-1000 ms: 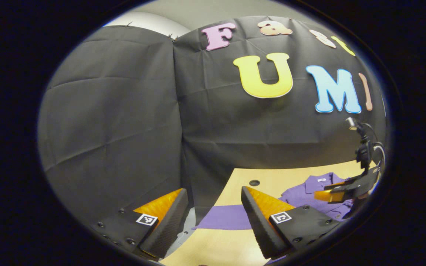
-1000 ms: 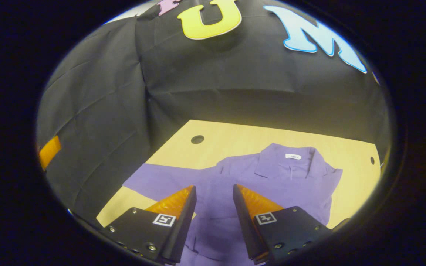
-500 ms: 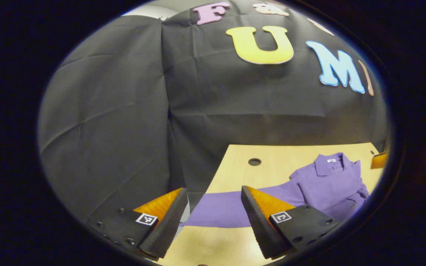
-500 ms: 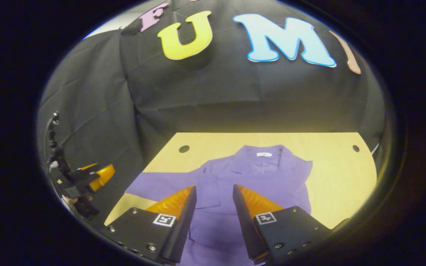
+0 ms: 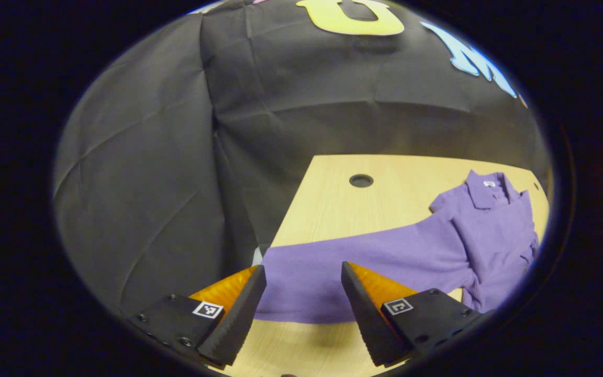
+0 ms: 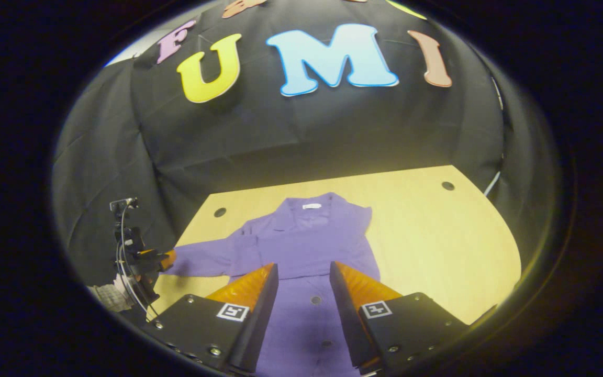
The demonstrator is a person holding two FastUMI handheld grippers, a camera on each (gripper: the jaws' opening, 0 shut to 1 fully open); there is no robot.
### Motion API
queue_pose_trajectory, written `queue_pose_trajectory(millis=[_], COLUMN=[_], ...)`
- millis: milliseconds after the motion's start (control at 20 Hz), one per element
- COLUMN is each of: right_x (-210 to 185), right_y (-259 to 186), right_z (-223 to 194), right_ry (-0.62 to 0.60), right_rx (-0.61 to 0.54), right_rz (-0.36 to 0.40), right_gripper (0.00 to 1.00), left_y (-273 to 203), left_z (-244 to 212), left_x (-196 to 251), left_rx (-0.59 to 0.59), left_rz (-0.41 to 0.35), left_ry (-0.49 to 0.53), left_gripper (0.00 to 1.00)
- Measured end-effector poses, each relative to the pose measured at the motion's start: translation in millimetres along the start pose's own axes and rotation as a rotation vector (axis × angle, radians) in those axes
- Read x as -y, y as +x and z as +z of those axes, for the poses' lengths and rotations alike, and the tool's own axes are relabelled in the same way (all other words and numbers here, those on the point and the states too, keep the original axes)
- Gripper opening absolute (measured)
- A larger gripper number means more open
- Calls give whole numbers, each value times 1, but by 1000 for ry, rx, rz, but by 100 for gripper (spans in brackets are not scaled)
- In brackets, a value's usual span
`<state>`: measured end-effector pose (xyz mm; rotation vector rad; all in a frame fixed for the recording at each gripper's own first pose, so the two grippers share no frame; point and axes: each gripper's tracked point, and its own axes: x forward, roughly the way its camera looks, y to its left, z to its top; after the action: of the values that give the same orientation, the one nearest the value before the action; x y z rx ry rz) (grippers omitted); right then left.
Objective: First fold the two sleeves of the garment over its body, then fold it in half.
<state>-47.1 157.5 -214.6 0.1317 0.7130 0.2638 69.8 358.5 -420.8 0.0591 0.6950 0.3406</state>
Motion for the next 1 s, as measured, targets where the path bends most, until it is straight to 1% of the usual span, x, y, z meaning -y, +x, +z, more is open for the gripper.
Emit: queue_pose_trajectory(millis=[100,150,200,300,350,400,450,500,550,600,650,750,800,900,950,1000], right_x=[15,20,25,30,31,31,32,32,31,30,30,32,33,35,35,35], right_y=[-7,-7,-8,-8,-7,-7,-6,-6,-5,-4,-3,-3,-3,-3,-3,-4], right_z=[-2,-3,-3,-2,-2,-2,-3,-2,-2,-3,-3,-2,-1,-1,-1,0], right_ry=[18,29,39,48,47,45,44,44,44,44,45,49,50,52,54,57], right_rx=[-4,-5,-5,-6,-7,-8,-11,-12,-15,-16,-18,-16,-16,-16,-14,-12], right_rz=[-32,-44,-53,-61,-63,-65,-63,-60,-57,-55,-52,-52,-53,-58,-58,-57], right_gripper=[63,63,64,64,60,60,64,60,64,64,64,64,64,64,60,64], left_y=[13,17,20,21,21,20,20,20,21,22,20,25,28,26,24,24], left_z=[-18,-27,-32,-46,-43,-45,-45,-46,-45,-45,-45,-48,-50,-49,-48,-46], left_x=[5,7,5,6,7,6,6,7,8,9,11,25,26,27,28,33], left_rx=[-49,-68,-84,-119,-109,-115,-116,-121,-120,-119,-117,-109,-109,-122,-126,-125], left_rz=[-1,0,3,16,17,19,16,13,-1,-13,-25,-68,-68,-83,-91,-102], left_ry=[0,-4,-13,-31,-36,-32,-23,-17,-17,-28,-42,-79,-80,-55,-47,-48], left_gripper=[97,95,98,98,99,99,99,99,99,99,96,79,79,67,63,57])
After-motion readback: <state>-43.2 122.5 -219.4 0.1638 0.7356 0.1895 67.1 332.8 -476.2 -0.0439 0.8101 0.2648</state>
